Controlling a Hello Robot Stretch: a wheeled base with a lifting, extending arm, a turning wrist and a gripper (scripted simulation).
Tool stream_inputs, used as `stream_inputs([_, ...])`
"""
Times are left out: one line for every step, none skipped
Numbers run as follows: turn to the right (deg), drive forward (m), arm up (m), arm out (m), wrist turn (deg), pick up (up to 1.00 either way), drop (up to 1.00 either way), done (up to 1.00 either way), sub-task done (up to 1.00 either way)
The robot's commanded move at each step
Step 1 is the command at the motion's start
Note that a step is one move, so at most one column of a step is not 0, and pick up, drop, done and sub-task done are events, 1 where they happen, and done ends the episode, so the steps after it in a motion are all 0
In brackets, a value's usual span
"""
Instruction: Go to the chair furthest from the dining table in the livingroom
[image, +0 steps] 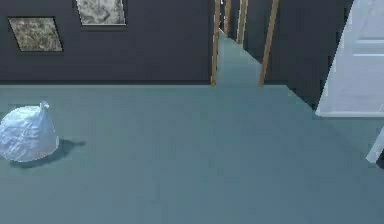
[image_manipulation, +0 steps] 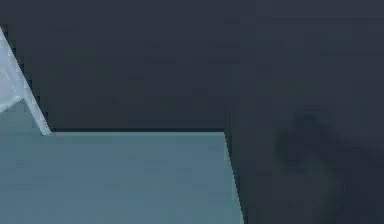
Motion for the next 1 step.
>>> stream_inputs([36.0, 0.0, 0.0, 0.0, 0.0, 0.0, 0.0, 0.0, 0.0])
